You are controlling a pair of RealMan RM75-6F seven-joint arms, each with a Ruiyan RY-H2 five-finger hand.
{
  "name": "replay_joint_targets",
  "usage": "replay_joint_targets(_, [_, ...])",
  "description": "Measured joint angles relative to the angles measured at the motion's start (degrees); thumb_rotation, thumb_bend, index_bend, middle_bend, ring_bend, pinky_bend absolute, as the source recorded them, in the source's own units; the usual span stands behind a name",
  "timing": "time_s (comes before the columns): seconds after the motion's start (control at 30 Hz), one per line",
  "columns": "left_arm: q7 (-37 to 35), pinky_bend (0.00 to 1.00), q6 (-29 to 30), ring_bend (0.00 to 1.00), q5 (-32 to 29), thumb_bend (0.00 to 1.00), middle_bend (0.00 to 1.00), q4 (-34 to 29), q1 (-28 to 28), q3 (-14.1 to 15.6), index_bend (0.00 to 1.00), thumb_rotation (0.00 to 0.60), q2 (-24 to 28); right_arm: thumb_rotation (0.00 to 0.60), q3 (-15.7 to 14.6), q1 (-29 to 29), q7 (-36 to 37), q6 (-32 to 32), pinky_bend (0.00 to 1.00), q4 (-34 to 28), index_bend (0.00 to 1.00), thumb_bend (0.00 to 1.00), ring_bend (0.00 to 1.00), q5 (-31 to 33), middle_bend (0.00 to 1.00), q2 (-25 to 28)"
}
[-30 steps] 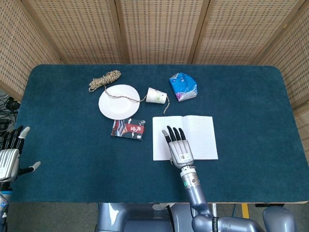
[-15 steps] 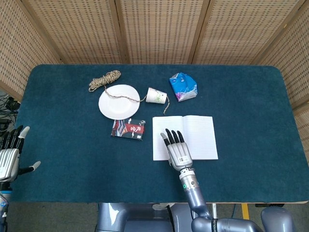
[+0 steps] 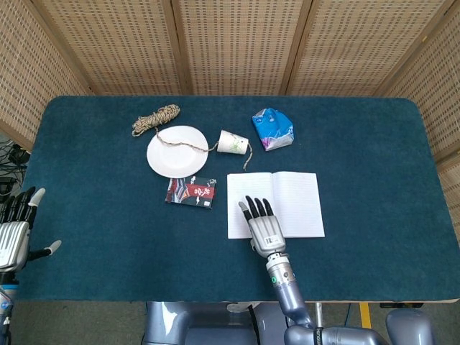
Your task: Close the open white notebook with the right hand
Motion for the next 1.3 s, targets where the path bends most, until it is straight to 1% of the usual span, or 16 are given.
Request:
replay_joint_targets(1.07, [-0.39, 0.00, -0.31, 0.00, -0.30, 0.07, 0.00, 0.00, -0.13, 0.00, 0.00, 0.600, 0.08, 0.600, 0.54, 0.67, 1.32, -2.10, 0.00, 5.37, 0.01, 0.37, 0.00, 0.81, 0.00, -1.72])
replay_joint_targets(1.3, [-0.49, 0.00, -0.09, 0.00, 0.06, 0.07, 0.00, -0.06, -0.13, 0.08, 0.00, 0.600, 0.01, 0.600, 0.49, 0.72, 2.07, -1.95, 0.00, 6.91, 0.03, 0.37, 0.00, -0.01, 0.00, -2.20])
